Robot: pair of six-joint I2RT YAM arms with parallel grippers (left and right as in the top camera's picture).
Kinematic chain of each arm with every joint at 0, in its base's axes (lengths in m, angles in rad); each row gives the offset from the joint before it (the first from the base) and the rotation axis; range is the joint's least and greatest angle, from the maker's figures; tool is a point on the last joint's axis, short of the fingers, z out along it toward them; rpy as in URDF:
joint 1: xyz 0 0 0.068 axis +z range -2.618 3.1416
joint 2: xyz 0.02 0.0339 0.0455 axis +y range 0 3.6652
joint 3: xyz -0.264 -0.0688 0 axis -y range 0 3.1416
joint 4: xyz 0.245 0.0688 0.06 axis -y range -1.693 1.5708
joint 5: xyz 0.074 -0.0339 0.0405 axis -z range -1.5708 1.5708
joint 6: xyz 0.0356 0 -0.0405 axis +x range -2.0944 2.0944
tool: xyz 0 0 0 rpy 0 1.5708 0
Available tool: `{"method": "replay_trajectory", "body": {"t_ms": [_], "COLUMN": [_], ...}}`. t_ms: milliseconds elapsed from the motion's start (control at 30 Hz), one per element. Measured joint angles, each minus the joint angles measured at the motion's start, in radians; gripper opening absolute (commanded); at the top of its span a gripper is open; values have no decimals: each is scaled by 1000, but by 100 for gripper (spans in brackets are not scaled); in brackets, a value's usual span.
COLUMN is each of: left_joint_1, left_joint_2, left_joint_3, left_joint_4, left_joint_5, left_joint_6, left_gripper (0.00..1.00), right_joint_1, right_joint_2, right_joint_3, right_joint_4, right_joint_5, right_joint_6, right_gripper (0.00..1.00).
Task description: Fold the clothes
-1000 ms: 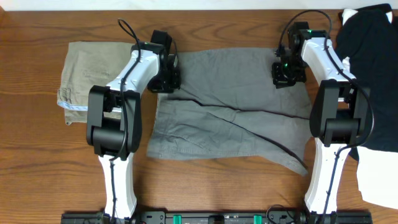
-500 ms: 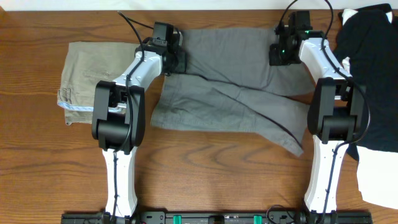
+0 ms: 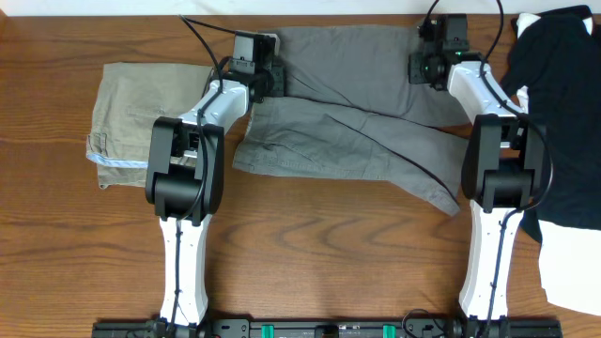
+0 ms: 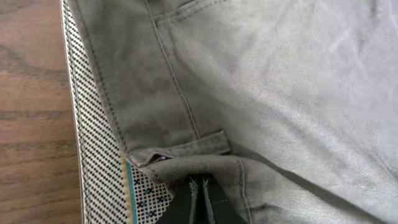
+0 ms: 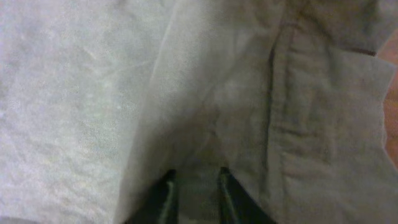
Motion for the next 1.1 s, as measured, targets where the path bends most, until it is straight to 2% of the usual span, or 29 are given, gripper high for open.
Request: {"method": "replay_trajectory", "body": {"t_ms": [200,267,467,667,867,1100], "left_joint_1": [12,19,13,-21,13,79], "left_joint_2": [-73,-159,-384,-367,-252,-209], "left_joint_3": [19,20,43,21,-23,-26], "left_joint_4": [-187,-322,-559,-637,-643,-720], "left_joint_5": [-20,-26,-29,-56,-86,-1], "left_joint_6": [10,10,8,7,11,10], "left_gripper": [17,17,17,49,62,64], "right_joint_1": [-21,-28,-42,-76,-102,-107], "right_joint_2": [3,-14,-141,-212,-209,-209], "right_joint_3": [124,166,186,204,200,200], "right_joint_4": [-250,-372,-642,-829,-931,-947], "right_joint_5": [-6,-6,-7,-7,-6,-6], "right_joint_6": [0,-1,3,5,5,5], "right_gripper": [50,58,76,78,78,78]}}
